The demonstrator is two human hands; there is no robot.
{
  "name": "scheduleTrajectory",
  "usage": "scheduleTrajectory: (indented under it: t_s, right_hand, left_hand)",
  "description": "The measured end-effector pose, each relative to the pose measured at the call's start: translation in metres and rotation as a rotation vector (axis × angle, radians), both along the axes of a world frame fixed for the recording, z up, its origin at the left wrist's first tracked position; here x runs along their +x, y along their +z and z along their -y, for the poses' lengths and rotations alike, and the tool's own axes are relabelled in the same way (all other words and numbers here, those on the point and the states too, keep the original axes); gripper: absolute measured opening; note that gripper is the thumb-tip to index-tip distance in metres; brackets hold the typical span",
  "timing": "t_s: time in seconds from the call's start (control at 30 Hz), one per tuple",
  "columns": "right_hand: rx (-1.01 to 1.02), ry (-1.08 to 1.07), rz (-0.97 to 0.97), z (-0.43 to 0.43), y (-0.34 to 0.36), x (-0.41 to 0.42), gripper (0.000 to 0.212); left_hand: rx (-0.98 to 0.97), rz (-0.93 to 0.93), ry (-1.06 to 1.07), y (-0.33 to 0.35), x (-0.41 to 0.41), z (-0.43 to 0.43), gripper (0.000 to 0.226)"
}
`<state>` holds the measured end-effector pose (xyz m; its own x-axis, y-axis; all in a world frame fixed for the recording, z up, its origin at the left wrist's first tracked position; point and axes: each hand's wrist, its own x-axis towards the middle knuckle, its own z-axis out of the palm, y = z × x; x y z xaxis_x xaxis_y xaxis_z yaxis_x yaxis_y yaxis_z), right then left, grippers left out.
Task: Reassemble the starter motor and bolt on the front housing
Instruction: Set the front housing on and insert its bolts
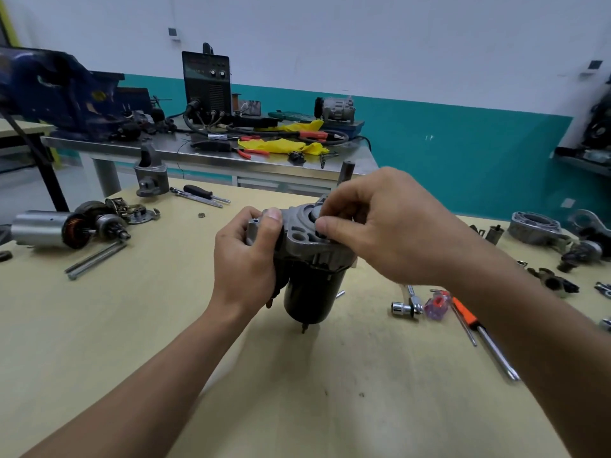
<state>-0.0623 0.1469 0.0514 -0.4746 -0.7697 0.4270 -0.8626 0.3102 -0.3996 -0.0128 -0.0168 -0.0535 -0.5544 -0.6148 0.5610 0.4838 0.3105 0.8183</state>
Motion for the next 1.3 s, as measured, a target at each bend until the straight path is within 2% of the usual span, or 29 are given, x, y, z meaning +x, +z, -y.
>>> scheduleTrajectory:
  t_s: [0.07, 0.17, 0.33, 0.4, 0.5, 0.53, 0.67, 0.77, 0.9, 1.07, 1.2, 1.3]
  right_hand:
    - [0.14, -0.047, -0.099, 0.003, 0.007, 0.007, 0.014]
    - [0.35, -0.14, -0.378, 0.008, 0.01, 0.017, 0.017]
    - [0.535, -0.15, -0.719, 0.015, 0.02, 0.024, 0.008]
    - [0.571, -0.126, -0.813, 0.016, 0.025, 0.022, 0.016]
    - [0.586, -0.108, -0.747, 0.012, 0.034, 0.02, 0.045]
    - [0.586, -0.093, -0.71, 0.009, 0.038, 0.018, 0.043]
    - [0.677, 0.044, -0.517, 0.004, 0.05, 0.01, 0.012]
    - [0.719, 0.089, -0.486, 0.005, 0.052, 0.007, 0.006]
    - [0.772, 0.103, -0.51, 0.008, 0.054, 0.005, 0.011]
    - [0.815, 0.085, -0.623, 0.015, 0.052, 0.004, 0.033]
    - [0.851, 0.058, -0.799, 0.022, 0.048, 0.006, 0.027]
    - [0.829, 0.063, -0.818, 0.02, 0.046, 0.005, 0.019]
  left_hand:
    - [-0.003, 0.002, 0.02, -0.001, 0.0, 0.0, 0.054]
    - [-0.017, -0.002, 0.028, -0.002, -0.001, 0.0, 0.056]
    - [-0.039, -0.008, 0.025, -0.001, -0.001, -0.001, 0.057]
    - [-0.044, -0.012, 0.031, -0.002, 0.0, 0.0, 0.057]
    - [-0.051, -0.011, 0.034, -0.003, -0.001, 0.0, 0.053]
    - [-0.046, -0.011, 0.03, -0.003, -0.001, 0.0, 0.052]
    - [-0.049, -0.002, 0.018, -0.002, -0.001, -0.001, 0.048]
    - [-0.047, 0.004, 0.026, -0.002, -0.001, 0.0, 0.05]
    - [-0.051, -0.006, 0.03, -0.001, 0.0, -0.001, 0.055]
    - [-0.027, -0.002, 0.022, -0.001, -0.002, -0.001, 0.05]
    - [-0.027, 0.007, 0.036, -0.002, -0.002, 0.0, 0.04]
    - [-0.019, -0.001, 0.019, -0.002, -0.002, 0.0, 0.039]
